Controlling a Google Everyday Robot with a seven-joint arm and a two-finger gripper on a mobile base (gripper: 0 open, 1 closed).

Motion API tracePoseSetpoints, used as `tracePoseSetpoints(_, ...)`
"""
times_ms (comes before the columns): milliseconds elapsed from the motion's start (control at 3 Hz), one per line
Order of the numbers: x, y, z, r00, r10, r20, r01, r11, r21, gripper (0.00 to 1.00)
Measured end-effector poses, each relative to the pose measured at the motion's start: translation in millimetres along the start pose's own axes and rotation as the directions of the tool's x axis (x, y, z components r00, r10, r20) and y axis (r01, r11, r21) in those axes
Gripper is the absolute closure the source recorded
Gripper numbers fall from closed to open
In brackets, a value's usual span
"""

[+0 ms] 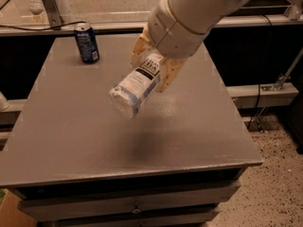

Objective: Move blue plastic bottle near apple

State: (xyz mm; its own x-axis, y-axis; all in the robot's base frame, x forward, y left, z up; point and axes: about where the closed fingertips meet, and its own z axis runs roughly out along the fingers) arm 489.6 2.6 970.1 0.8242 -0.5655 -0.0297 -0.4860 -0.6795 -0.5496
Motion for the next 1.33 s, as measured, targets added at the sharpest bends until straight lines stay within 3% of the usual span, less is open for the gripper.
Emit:
tracePoseSetpoints(333,-0.4,0.0,0.2,1.000,-0.001,0.000,0.001,1.0000,-0.001,1.00)
tracePoseSetpoints(667,12.5,-0.8,-5.0,0.999,-0.005,-0.038,0.006,0.9997,0.023,1.00)
tracePoseSetpoints(1333,106.8,4.9,-37.7,0.987,-0.007,-0.159,0.031,0.9882,0.150,1.00)
